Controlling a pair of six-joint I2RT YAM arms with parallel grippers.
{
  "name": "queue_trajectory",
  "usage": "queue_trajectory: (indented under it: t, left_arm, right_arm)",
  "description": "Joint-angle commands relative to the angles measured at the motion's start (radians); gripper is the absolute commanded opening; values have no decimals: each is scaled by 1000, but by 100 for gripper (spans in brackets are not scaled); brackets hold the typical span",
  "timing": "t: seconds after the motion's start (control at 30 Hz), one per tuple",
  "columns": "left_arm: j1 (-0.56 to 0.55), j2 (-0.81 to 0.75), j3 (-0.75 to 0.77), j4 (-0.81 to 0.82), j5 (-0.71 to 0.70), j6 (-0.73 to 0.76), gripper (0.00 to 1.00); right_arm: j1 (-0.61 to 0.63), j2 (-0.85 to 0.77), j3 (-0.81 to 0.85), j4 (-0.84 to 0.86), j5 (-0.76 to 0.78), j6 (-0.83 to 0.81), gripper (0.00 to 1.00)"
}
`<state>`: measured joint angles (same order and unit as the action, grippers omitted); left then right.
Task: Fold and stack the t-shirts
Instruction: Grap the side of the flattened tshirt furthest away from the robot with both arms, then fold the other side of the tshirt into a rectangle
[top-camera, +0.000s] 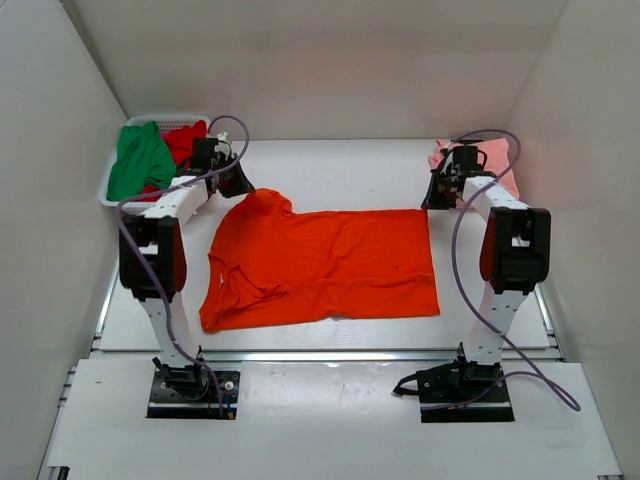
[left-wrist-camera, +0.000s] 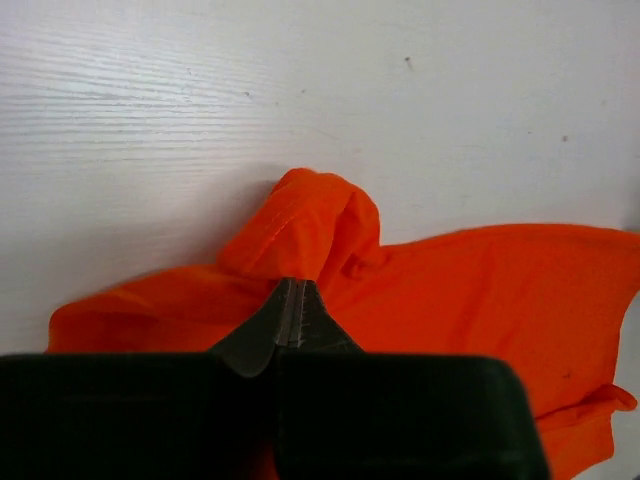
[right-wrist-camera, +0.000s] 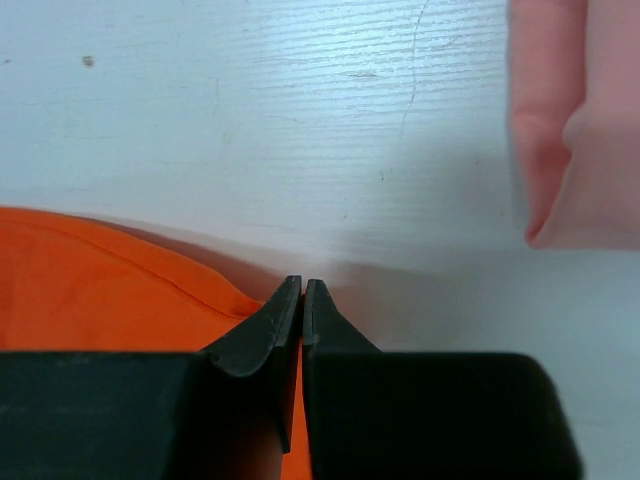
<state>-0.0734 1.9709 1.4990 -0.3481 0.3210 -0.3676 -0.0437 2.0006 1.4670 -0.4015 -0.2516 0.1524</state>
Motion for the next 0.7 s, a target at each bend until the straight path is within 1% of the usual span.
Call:
queue_trajectory:
  t: [0.0,0.03,0.1,0.2,0.33,0.4,0.57,0.67]
  left_arm:
    - [9,-157,-129,26,17,22,0]
    - [15,-179,-146,38,9,25,0]
    - [24,-259,-253,58,3,25,0]
    - [32,-326,-347,43,-5,39,0]
    - [21,-403,-436,-14,-52,65,0]
    - [30,-472,-482,-46,-82,81,0]
    - [21,-622,-603,-81,-122,98,0]
    - [20,-698,-631,-109,-141,96,0]
  right_arm:
    - [-21,-97,-54,61,-40,-22,1]
    - [-21,-106,-78,75,-46,-20,0]
    - [-28,-144,-124,93,-58,-19,0]
    - [-35,-196,-197,112,-72,-13,0]
    - [-44,-263,-307,150,-80,-7,0]
    - [-45,-307,-355,154,-84,-5,1]
    - [-64,-384,-444,165,-87,-13,0]
    - [-65,-418,-473,159,-91,-13,0]
